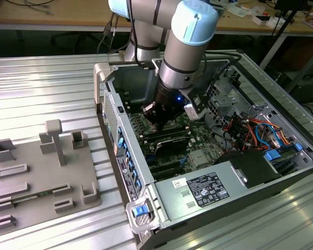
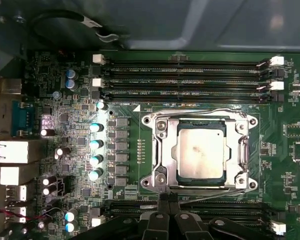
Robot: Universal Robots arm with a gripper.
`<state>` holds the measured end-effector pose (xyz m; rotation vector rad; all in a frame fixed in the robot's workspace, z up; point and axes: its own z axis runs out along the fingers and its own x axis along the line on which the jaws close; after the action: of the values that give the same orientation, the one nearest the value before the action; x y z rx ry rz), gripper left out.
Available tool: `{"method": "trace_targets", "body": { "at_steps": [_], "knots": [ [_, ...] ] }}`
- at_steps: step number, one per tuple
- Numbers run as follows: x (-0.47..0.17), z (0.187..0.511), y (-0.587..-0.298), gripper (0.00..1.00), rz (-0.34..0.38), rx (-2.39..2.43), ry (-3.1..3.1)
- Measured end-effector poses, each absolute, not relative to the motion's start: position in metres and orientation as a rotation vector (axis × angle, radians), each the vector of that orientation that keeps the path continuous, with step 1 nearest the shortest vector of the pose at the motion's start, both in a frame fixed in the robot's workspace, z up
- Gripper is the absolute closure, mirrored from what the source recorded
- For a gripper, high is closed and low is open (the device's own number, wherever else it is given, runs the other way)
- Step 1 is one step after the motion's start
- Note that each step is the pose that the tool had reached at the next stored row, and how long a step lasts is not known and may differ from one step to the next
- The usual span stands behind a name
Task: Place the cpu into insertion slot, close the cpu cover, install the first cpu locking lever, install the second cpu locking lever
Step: 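Install the second cpu locking lever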
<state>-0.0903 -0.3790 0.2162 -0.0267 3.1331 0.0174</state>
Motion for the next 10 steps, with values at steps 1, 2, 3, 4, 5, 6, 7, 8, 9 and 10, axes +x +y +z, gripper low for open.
{"method": "trace_targets", "body": {
  "at_steps": [1,2,3,4,5,6,7,8,9,10],
  "knots": [
    [-0.092,0.216,-0.379,0.89,0.017,-0.027,3.133],
    [-0.093,0.216,-0.379,0.89,0.017,-0.027,3.133],
    [-0.094,0.216,-0.379,0.89,0.017,-0.027,3.133],
    [-0.096,0.216,-0.379,0.89,0.017,-0.027,3.133],
    [-0.098,0.216,-0.379,0.89,0.017,-0.027,3.133],
    [-0.099,0.216,-0.379,0.89,0.017,-0.027,3.133],
    [-0.101,0.216,-0.379,0.89,0.017,-0.027,3.133],
    [-0.102,0.216,-0.379,0.89,0.017,-0.027,3.133],
    [-0.103,0.215,-0.379,0.89,0.017,-0.027,3.133],
    [-0.103,0.215,-0.379,0.89,0.017,-0.027,3.133]
  ]
}}
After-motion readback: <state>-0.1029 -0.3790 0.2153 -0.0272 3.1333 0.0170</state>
